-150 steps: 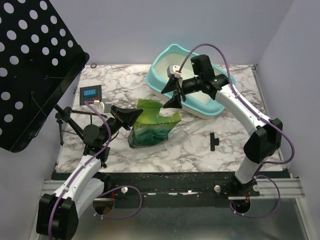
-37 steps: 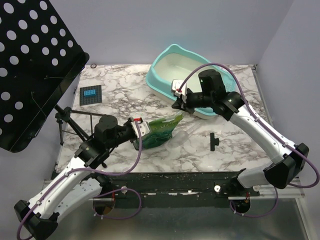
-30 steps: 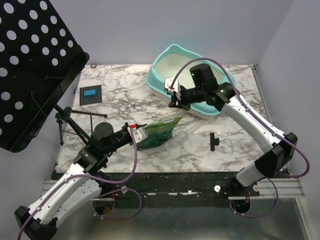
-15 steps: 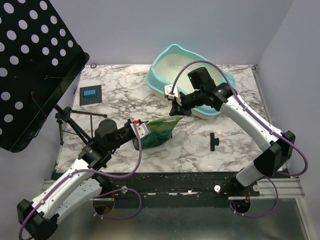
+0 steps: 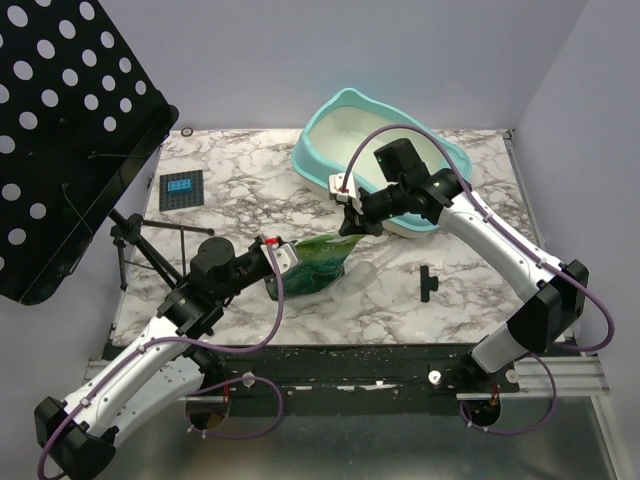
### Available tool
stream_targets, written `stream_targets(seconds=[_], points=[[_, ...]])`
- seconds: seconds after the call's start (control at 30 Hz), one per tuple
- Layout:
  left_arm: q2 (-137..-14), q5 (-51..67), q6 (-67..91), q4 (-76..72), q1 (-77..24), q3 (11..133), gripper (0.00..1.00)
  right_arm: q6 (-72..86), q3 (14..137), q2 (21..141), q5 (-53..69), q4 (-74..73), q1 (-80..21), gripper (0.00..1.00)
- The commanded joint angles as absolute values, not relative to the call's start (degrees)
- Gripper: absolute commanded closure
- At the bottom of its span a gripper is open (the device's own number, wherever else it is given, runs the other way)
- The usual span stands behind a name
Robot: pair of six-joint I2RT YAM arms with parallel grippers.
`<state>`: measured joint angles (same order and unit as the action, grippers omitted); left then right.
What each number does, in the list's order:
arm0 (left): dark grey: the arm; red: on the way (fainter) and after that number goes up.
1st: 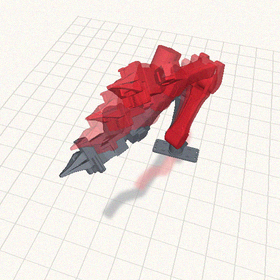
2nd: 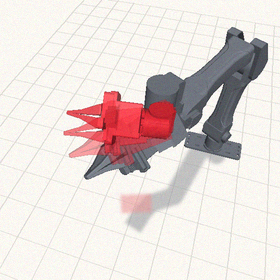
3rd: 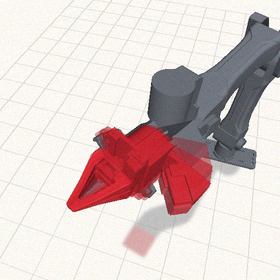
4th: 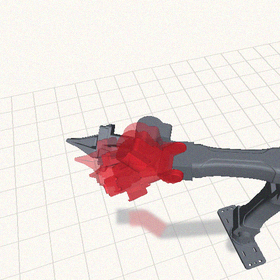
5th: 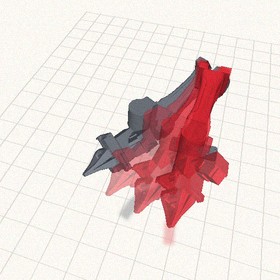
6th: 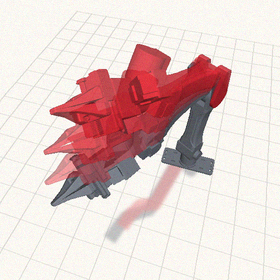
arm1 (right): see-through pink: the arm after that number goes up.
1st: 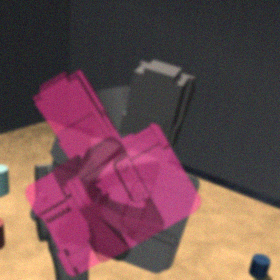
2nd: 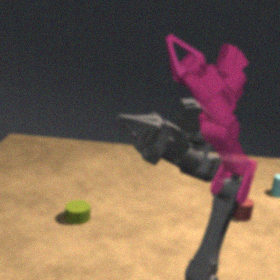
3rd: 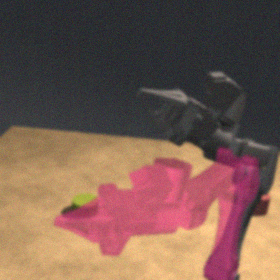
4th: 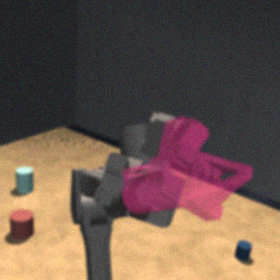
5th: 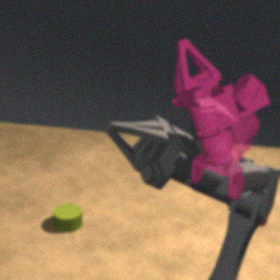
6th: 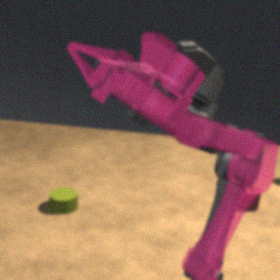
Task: Fill the litter box with clean litter
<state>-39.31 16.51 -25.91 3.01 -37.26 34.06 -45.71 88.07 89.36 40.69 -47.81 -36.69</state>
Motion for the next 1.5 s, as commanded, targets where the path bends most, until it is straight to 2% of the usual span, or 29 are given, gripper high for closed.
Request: stream_targets(seconds=[0.0,0.8,1.33,1.47], points=[[-39.29,16.87,-24.96,1.50,-37.71,34.72,1.00,-45.97,88.42,90.97,42.54,-47.29,-37.00,1.00],[-38.85,14.68,-23.47,0.26,-37.71,35.16,1.00,-45.09,84.38,93.16,41.58,-42.98,-38.41,1.00],[-36.48,9.76,-22.94,-5.71,-37.71,33.14,1.00,-46.32,95.79,103.44,42.71,-58.00,-41.66,1.00],[-35.69,8.88,-23.20,-6.33,-37.71,32.70,1.00,-45.97,94.05,101.70,42.63,-58.36,-42.62,1.00]])
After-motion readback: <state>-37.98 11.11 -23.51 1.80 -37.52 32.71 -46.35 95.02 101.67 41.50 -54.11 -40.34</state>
